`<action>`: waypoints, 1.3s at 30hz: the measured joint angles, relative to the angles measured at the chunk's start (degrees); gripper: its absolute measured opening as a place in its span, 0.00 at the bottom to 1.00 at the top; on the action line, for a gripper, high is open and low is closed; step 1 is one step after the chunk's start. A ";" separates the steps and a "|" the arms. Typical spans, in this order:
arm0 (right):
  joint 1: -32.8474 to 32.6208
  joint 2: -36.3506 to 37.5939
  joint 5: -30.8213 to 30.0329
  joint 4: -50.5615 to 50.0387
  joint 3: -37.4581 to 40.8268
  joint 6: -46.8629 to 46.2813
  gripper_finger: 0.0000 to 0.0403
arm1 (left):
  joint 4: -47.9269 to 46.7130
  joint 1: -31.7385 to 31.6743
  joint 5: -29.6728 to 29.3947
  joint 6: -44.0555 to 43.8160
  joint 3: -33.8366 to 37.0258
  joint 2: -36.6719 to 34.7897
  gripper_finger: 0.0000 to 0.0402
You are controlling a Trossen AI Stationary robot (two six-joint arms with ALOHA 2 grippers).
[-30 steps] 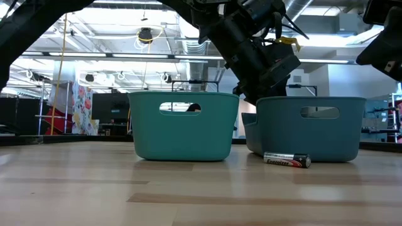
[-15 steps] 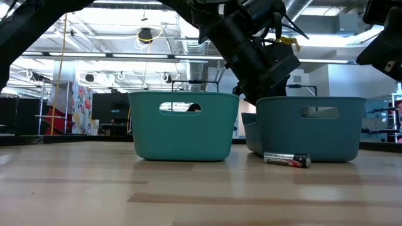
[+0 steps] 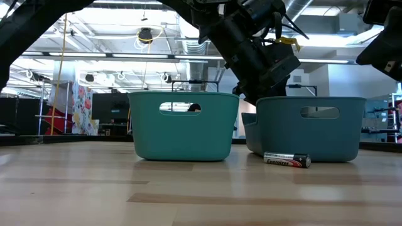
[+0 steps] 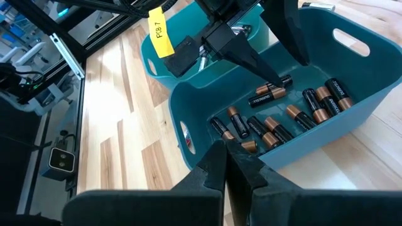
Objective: Sort batteries
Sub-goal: Put the silver battery into the green bin
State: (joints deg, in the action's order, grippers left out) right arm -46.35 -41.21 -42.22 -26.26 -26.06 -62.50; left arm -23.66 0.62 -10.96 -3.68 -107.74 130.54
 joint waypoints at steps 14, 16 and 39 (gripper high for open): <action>0.00 -0.01 0.00 0.00 0.00 0.00 0.07 | -1.65 0.00 0.00 0.06 -0.82 0.00 0.38; -0.01 -0.01 0.00 0.00 0.00 0.00 0.07 | -4.43 0.00 0.00 0.57 -2.25 0.00 0.38; -0.02 -0.02 -0.02 -0.35 -0.02 0.02 0.07 | -21.17 -0.02 -0.91 -1.14 -16.28 -0.54 0.38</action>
State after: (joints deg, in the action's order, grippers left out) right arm -46.37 -41.23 -42.24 -26.61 -26.09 -62.48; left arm -44.83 0.60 -11.87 -4.82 -124.03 130.00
